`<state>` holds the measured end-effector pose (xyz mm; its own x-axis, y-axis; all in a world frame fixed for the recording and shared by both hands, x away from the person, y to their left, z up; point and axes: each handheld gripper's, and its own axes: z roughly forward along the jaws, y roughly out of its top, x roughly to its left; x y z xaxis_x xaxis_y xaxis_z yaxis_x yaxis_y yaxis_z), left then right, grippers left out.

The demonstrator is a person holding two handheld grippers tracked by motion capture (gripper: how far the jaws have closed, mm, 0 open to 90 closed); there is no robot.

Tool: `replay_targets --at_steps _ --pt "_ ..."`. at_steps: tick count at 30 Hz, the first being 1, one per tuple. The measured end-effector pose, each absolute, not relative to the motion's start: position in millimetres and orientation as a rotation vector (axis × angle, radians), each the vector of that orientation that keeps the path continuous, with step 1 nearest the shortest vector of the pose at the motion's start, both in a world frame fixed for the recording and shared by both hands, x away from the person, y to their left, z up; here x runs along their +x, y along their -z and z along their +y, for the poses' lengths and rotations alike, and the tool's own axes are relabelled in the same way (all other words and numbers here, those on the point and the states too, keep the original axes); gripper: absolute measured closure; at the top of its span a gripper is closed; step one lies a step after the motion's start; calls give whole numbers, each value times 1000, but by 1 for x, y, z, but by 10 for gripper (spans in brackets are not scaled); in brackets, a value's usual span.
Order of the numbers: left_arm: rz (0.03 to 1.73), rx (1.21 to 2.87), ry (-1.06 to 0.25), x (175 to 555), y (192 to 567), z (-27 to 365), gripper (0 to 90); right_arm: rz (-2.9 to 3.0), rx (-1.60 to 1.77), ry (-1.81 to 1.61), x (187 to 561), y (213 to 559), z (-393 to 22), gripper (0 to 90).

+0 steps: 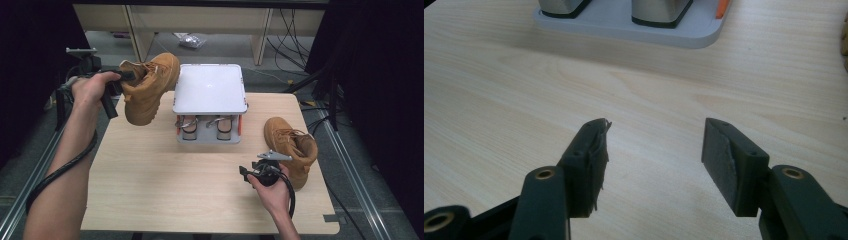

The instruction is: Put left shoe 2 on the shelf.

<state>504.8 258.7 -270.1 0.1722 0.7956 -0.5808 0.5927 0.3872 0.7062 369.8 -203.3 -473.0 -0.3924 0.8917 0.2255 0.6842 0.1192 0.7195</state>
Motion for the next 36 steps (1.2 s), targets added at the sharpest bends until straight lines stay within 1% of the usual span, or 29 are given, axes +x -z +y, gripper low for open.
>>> replay_targets --at_steps 23,31,36 --pt "1490 1332 -219 518 259 231 824 2134 1546 -1152 371 475 -203 443" --pt "1483 1344 -207 526 259 218 822 2149 1491 -1123 373 476 -207 442" --pt "1488 1351 -203 530 260 210 822 2143 1549 -1136 371 476 -205 442"
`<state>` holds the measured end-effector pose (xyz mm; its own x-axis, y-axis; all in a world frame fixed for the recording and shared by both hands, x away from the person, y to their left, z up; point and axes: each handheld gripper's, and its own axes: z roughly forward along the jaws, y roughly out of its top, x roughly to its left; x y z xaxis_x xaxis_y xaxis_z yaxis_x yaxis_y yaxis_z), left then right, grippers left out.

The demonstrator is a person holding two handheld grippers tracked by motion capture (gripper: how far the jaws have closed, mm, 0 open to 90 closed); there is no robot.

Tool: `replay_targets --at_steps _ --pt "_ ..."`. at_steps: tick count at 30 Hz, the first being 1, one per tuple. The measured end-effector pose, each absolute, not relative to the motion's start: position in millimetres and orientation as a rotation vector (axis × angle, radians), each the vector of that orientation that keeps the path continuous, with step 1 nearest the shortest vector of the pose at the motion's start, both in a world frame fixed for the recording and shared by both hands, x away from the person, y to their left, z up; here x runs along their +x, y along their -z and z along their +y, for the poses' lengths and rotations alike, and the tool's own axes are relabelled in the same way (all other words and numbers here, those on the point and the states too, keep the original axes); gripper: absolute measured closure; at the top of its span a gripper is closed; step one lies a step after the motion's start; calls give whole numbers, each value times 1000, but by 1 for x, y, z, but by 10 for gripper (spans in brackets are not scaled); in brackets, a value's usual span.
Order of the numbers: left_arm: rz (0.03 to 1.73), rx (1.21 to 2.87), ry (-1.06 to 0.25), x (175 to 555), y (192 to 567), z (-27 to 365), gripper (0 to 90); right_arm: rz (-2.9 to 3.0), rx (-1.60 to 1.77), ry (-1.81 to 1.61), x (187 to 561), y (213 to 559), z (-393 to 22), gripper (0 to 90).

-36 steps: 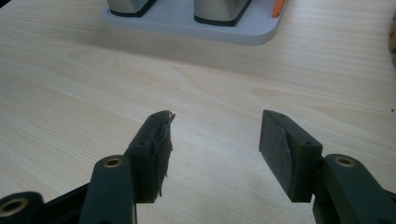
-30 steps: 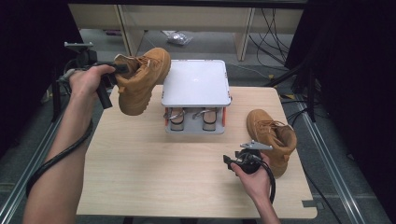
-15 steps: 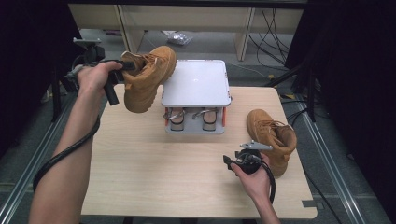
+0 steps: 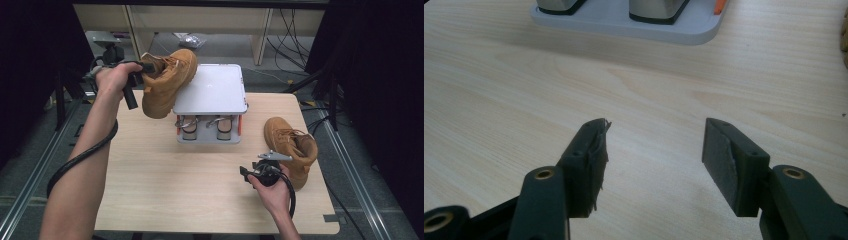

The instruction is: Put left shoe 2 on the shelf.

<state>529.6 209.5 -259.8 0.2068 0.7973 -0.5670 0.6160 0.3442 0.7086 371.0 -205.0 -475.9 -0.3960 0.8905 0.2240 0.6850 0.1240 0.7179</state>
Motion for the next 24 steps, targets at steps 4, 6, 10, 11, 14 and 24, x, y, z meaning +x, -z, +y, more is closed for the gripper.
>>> replay_targets --at_steps 4,6,10,11,14,24 --pt "1483 1368 -206 534 261 203 821 2133 1555 -1128 372 477 -204 442" --pt "1486 1366 -201 537 262 200 820 2132 1555 -1133 372 477 -204 442" --pt "1488 1373 -193 541 264 193 820 2145 1535 -1142 372 478 -206 442" --pt "1491 1373 -192 542 264 192 820 2147 1533 -1141 373 479 -206 442" --pt "1491 1375 -188 546 265 187 820 2134 1542 -1146 373 479 -207 442" --pt "1495 1384 -176 555 267 168 815 2139 1553 -1138 373 480 -207 442"
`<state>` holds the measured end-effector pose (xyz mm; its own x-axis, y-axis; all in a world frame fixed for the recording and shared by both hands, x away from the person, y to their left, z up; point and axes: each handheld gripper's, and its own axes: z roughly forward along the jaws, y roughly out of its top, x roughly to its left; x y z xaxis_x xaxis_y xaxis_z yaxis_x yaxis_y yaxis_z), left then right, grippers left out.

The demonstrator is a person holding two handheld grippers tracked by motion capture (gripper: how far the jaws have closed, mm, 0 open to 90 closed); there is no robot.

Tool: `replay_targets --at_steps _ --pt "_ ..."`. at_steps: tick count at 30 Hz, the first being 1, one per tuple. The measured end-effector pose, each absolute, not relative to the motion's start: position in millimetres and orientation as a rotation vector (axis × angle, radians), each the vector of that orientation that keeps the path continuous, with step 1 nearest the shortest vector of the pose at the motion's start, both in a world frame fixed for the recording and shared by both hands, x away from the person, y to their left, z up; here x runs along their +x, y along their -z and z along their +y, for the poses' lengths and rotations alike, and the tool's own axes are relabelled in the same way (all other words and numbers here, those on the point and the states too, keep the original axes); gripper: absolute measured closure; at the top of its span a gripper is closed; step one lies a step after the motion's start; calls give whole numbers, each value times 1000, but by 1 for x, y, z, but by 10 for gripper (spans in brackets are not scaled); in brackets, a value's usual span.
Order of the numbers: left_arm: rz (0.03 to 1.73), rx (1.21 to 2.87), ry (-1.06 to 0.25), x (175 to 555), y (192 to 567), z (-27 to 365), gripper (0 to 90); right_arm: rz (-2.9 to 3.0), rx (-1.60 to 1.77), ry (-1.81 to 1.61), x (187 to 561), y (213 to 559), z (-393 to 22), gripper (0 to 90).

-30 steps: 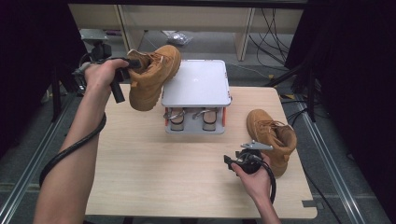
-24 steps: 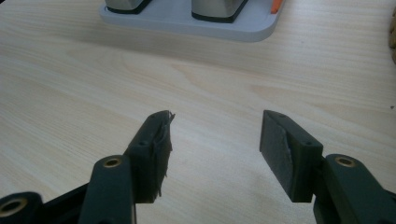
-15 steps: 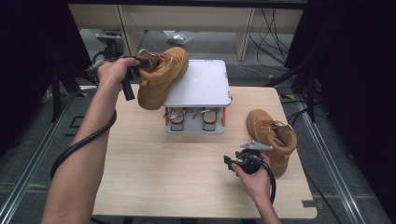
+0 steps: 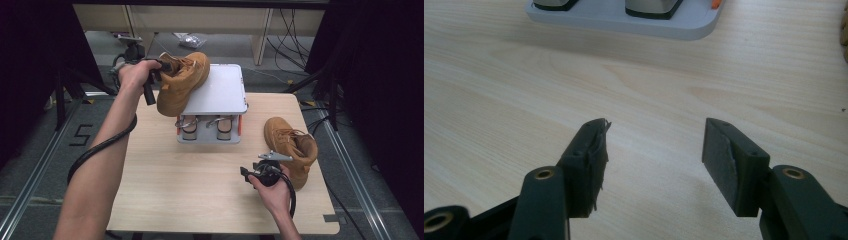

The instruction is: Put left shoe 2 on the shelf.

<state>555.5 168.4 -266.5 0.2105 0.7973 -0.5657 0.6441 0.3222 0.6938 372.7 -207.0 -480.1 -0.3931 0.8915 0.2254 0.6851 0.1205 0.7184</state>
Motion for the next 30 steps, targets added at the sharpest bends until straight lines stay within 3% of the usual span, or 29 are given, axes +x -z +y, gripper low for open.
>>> replay_targets --at_steps 18,22,26,30 --pt "1495 1378 -219 568 270 150 769 2143 1531 -1116 374 482 -209 443" --pt "1448 1384 -244 568 275 156 691 2134 1567 -1131 373 481 -206 441" --pt "1374 1370 -273 560 271 164 502 2161 1543 -1126 373 480 -204 429" --pt "1318 1379 -329 539 256 178 461 2158 1522 -1153 372 479 -198 411"
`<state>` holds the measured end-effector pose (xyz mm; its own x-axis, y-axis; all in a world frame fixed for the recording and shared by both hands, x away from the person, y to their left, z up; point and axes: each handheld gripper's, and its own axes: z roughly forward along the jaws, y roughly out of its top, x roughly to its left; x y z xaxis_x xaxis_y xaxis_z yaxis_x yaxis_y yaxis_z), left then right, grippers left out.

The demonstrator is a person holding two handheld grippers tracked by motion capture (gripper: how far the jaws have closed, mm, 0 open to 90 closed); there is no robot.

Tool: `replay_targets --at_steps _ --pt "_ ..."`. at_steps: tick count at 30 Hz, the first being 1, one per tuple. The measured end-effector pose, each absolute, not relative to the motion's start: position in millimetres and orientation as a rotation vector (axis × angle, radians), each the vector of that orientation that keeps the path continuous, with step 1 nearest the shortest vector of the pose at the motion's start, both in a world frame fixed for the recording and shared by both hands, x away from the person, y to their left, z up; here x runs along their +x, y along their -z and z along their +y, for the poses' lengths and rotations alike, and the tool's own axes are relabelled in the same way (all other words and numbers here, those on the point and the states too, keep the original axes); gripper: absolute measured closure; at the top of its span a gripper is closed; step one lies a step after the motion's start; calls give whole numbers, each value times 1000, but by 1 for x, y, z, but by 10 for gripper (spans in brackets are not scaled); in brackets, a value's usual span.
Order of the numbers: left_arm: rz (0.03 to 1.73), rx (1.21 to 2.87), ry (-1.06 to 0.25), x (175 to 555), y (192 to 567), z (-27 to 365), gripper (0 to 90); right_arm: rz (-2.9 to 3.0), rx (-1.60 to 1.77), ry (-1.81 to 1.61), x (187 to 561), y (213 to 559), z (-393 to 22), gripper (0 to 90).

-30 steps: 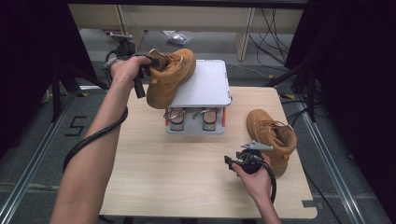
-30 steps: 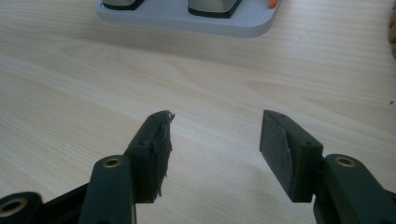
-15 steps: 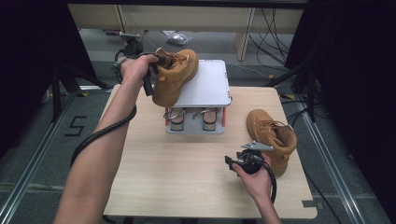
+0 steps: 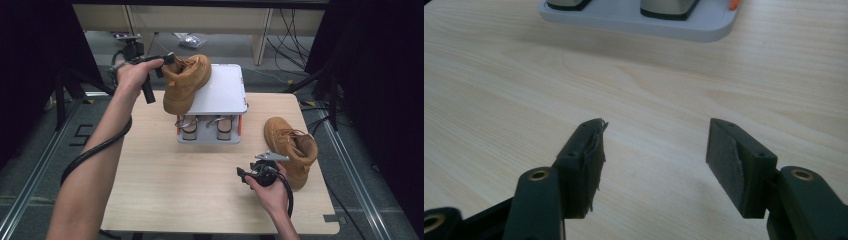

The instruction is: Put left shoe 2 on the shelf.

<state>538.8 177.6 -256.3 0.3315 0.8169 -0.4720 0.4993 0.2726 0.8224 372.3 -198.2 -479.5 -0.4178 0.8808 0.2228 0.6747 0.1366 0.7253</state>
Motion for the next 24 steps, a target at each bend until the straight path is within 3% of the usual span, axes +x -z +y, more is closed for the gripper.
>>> replay_targets --at_steps 4,9,12,17,24 --pt "1286 1383 -385 511 258 200 571 2151 1494 -1179 370 475 -192 443" --pt "1286 1510 -385 484 293 221 814 2173 1430 -1185 371 463 -183 650" --pt "1289 1550 -379 477 320 226 886 2173 1406 -1215 373 453 -172 780" --pt "1266 1540 -398 476 349 227 898 2181 1362 -1271 385 430 -150 896" --pt "1248 1545 -418 478 357 215 898 2191 1219 -1336 411 399 -109 900"
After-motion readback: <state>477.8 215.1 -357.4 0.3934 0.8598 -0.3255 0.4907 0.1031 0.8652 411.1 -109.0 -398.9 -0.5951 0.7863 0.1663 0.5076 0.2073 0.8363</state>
